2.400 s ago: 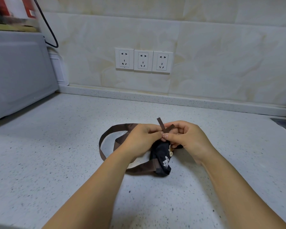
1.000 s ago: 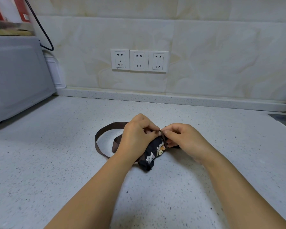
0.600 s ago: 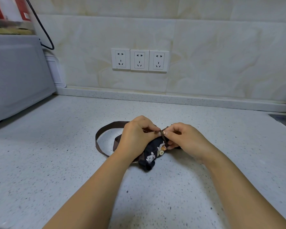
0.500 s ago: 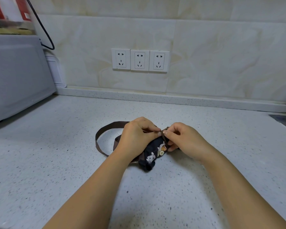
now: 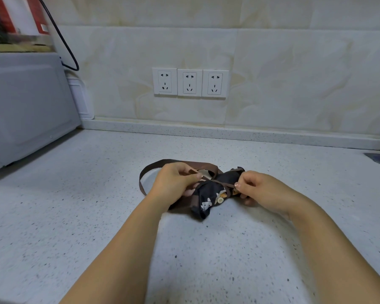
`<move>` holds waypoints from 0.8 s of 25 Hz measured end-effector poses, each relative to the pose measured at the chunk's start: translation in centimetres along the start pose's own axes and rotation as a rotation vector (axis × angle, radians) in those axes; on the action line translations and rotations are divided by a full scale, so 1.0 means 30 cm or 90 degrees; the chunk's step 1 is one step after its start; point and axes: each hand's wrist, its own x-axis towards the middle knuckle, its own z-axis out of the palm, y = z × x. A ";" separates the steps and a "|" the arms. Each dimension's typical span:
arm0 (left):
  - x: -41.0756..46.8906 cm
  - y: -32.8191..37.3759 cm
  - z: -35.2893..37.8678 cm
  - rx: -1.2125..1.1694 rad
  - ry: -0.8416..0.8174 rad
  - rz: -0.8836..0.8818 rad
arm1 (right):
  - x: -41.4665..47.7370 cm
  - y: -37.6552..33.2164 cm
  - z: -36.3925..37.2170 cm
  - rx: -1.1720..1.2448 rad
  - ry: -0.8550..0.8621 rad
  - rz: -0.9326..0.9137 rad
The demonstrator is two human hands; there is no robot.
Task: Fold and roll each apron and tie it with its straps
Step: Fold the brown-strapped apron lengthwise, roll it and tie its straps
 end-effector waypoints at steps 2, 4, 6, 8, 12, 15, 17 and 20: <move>0.000 0.000 0.004 -0.013 -0.057 0.016 | 0.004 -0.006 0.010 0.008 0.022 0.028; -0.002 0.001 0.017 -0.020 -0.087 0.026 | 0.009 -0.019 0.020 0.018 0.036 0.033; -0.002 -0.001 0.027 -0.026 -0.109 0.020 | 0.011 -0.025 0.033 0.031 0.041 0.047; -0.006 -0.004 0.033 -0.046 -0.127 -0.006 | 0.012 -0.020 0.039 -0.017 0.061 0.056; -0.023 0.008 0.036 -0.081 -0.145 -0.028 | 0.016 0.000 0.032 -0.026 0.062 0.020; -0.015 0.000 0.043 0.079 -0.040 0.026 | 0.020 -0.001 0.039 0.053 0.052 -0.019; -0.005 -0.007 0.057 0.080 0.030 0.040 | 0.026 0.005 0.036 0.098 0.060 -0.047; -0.006 -0.004 0.070 -0.012 0.061 0.007 | 0.031 0.018 0.020 0.084 0.071 -0.060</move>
